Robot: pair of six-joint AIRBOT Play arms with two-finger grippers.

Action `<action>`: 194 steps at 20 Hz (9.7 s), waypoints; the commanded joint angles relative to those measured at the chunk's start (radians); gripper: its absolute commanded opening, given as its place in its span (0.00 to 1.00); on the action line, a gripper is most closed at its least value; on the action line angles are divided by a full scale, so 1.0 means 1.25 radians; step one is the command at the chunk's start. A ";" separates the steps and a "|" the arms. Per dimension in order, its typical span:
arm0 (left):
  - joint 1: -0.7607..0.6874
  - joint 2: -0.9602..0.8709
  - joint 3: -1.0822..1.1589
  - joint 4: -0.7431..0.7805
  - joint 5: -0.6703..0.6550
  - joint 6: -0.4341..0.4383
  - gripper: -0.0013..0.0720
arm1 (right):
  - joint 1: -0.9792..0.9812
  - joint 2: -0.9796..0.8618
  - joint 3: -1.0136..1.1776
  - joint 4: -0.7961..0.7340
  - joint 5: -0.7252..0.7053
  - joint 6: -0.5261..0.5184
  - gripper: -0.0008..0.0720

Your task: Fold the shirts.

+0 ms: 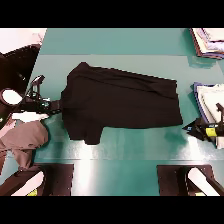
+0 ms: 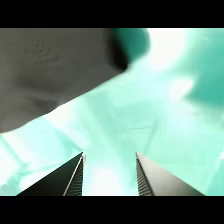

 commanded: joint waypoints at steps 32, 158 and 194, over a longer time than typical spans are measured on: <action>0.001 0.231 1.013 0.069 -0.149 -0.070 0.05 | 0.035 0.187 1.017 0.077 0.030 0.025 0.04; 0.001 -0.280 0.299 -0.082 -0.089 0.099 0.05 | 0.113 -0.377 0.536 -0.028 0.049 -0.034 0.85; -0.484 -0.668 0.606 -0.117 0.073 -0.033 0.05 | 0.621 -0.260 0.784 0.153 -0.044 0.007 0.04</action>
